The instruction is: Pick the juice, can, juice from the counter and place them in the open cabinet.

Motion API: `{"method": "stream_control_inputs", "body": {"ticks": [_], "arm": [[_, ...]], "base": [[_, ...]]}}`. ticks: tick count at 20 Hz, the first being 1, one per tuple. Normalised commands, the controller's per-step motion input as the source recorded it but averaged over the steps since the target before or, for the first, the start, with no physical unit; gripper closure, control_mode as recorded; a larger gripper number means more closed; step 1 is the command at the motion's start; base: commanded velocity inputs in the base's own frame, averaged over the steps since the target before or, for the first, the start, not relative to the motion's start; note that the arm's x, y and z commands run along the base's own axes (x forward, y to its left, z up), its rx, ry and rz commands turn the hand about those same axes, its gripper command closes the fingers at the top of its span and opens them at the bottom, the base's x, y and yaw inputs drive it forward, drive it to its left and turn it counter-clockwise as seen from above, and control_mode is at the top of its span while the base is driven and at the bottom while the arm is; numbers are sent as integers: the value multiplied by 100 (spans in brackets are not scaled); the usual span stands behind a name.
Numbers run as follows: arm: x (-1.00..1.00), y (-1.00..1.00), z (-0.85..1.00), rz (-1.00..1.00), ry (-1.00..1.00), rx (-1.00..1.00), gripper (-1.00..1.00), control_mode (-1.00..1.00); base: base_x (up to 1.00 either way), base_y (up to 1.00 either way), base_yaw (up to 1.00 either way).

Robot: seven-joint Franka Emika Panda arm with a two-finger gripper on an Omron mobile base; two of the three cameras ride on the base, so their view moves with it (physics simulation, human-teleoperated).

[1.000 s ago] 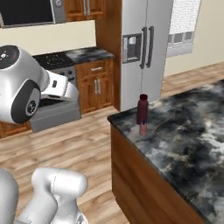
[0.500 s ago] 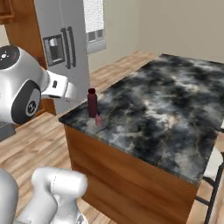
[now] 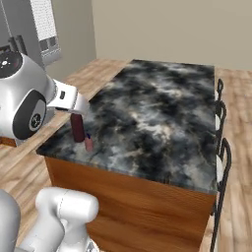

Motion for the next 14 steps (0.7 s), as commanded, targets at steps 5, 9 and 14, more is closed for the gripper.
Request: {"method": "stream_control_inputs", "body": {"ticks": [5,9,14], "arm": [[0,0,0,0,0,0,-100,100],[0,0,0,0,0,0,-100,100],[0,0,0,0,0,0,-100,100]], "base": [[21,47,-31],[17,42,-10],[36,36,-6]]}}
